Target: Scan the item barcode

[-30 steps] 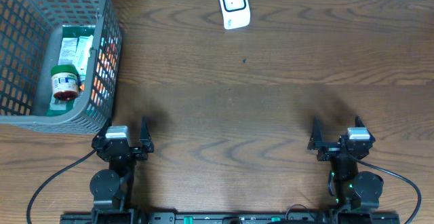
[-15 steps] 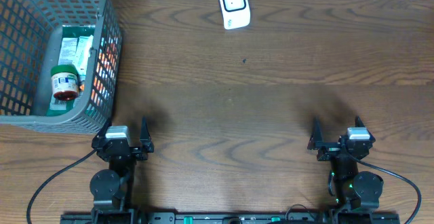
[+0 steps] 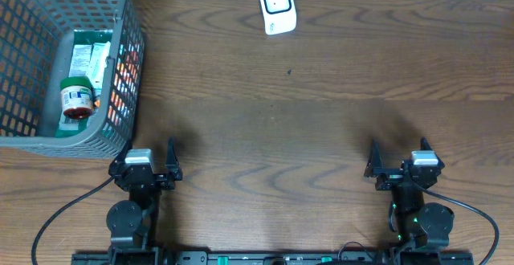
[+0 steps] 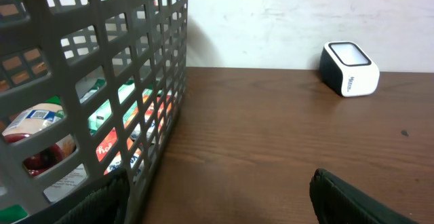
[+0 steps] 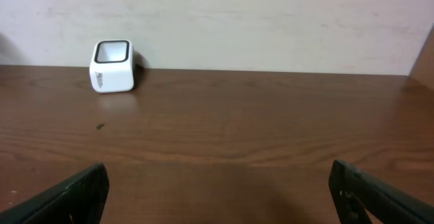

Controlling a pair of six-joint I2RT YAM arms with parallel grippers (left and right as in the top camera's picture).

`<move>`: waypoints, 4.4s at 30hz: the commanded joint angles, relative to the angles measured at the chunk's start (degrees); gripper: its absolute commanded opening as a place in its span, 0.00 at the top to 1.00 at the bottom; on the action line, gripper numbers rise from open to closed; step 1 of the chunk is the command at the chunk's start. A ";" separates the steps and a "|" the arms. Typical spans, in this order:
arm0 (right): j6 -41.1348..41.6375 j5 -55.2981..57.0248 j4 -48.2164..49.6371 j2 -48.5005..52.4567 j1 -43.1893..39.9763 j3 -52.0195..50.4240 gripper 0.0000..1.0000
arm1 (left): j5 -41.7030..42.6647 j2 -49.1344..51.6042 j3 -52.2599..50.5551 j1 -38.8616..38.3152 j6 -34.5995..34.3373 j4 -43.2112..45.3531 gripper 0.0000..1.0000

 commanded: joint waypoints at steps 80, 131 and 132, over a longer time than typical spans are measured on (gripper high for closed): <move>0.37 0.50 -0.26 -0.31 -0.15 -0.07 0.01 | 7.17 110.36 135.08 30.77 3.91 -84.70 0.02; 0.37 0.50 -0.26 -0.31 -0.15 -0.04 0.01 | 8.66 136.21 124.50 31.08 6.99 -74.03 0.08; 0.37 0.50 -0.24 -0.31 -0.15 -0.04 0.01 | 9.79 136.21 124.15 31.08 7.02 -73.72 0.12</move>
